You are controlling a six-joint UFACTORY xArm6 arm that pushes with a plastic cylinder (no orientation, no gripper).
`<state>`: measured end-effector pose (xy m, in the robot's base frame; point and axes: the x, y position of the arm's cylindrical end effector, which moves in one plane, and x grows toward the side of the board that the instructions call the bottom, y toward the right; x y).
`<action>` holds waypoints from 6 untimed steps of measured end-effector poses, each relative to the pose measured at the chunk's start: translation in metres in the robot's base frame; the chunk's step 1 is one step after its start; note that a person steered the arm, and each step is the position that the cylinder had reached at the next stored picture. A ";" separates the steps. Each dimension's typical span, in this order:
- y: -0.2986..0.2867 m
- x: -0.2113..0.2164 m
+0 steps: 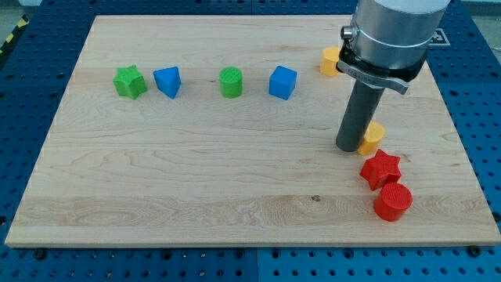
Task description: Move yellow hexagon closer to the yellow heart
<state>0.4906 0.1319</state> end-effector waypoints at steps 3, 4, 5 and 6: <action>0.004 -0.078; 0.033 -0.115; 0.056 -0.159; 0.057 -0.213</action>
<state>0.2774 0.1888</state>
